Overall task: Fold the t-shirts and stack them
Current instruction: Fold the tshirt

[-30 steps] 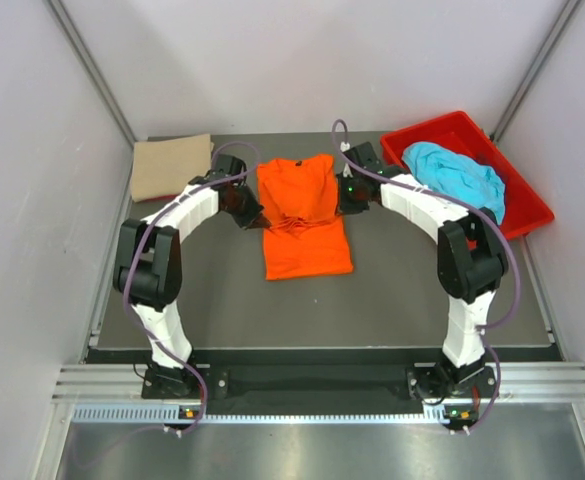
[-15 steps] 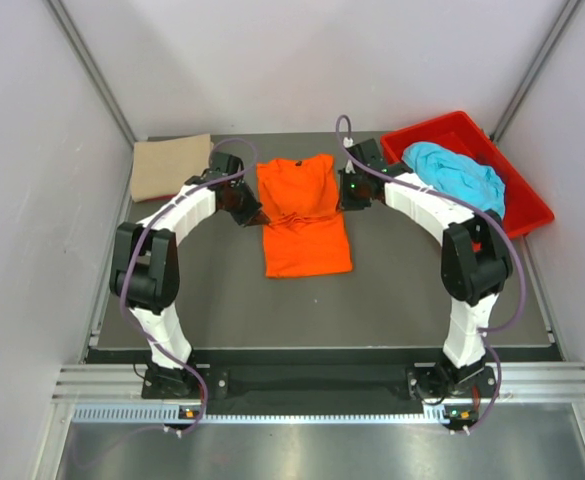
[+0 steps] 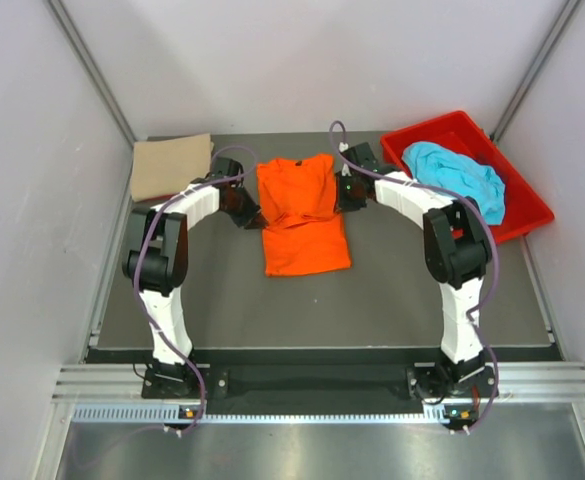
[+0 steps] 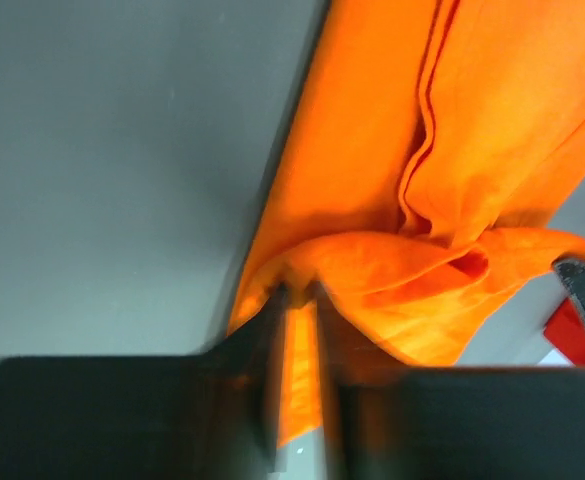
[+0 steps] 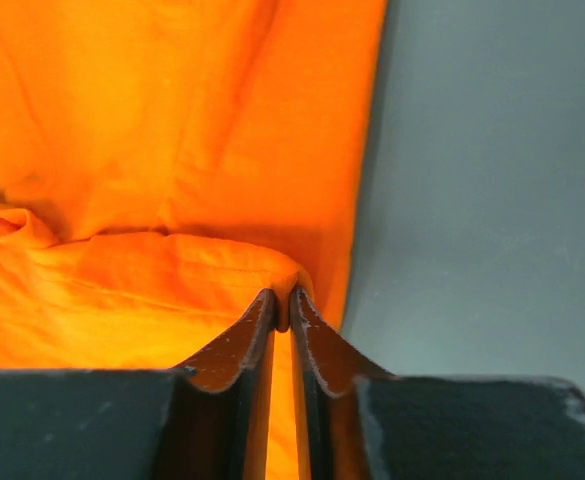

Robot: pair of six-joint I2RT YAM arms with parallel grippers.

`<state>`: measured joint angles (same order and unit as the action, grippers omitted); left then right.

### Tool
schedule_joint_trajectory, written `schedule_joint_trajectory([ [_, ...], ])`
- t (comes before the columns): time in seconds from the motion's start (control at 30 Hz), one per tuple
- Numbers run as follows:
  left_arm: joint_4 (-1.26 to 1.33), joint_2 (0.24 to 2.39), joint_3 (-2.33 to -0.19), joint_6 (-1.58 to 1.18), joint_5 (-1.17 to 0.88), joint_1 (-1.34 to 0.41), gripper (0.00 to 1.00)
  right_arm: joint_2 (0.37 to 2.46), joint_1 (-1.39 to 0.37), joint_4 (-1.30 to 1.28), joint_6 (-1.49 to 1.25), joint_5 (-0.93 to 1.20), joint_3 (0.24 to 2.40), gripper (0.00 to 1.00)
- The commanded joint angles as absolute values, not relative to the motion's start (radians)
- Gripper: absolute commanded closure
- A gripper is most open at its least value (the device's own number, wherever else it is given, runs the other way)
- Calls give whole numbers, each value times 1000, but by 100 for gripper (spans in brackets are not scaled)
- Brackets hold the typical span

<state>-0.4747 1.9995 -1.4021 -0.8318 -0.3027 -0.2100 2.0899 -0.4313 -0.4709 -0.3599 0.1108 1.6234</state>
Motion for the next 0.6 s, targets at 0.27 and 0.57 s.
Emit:
schedule_joint_trajectory([
  [0.27,-425,1769,-1330,-726,-178,-224,62,1924,-422,-460,-322,84,1602,63],
  [0.57,-341,1782,-1219,-733,-222,-281,99,1894,-488,-282,-406,126,1434,95],
])
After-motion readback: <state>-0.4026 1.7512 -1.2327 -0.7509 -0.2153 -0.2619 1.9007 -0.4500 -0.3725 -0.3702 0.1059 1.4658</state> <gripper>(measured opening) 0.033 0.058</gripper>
